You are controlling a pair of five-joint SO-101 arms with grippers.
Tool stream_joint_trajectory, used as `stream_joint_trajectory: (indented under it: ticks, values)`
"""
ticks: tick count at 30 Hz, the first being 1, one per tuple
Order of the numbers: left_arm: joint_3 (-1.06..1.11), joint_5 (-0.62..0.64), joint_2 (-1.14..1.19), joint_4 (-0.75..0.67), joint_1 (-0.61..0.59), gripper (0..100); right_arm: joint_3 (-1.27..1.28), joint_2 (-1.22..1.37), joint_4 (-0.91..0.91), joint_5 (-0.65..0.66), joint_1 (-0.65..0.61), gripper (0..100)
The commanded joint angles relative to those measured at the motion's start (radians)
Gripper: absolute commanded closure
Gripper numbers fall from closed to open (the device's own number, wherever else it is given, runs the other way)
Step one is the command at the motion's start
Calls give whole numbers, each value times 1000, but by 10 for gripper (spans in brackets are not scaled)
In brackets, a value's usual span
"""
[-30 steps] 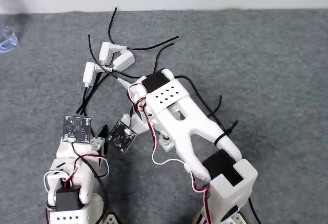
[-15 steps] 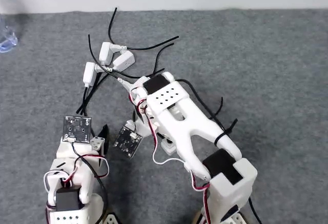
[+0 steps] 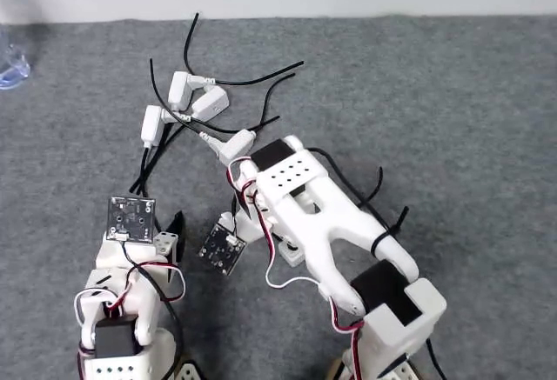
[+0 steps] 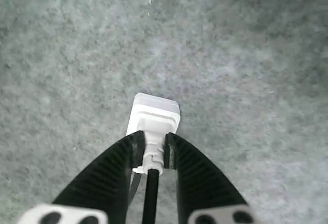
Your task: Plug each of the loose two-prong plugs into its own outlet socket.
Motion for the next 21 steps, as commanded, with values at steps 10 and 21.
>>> stream_joint_trajectory:
  ticks: [10,21]
  values:
    - [-15,-12,-11,-32,3,794,-60,-196,47,-262,-13,762]
    - [-15,-14,-11,-35,3,794,-68,-533,58,-388,-84,574]
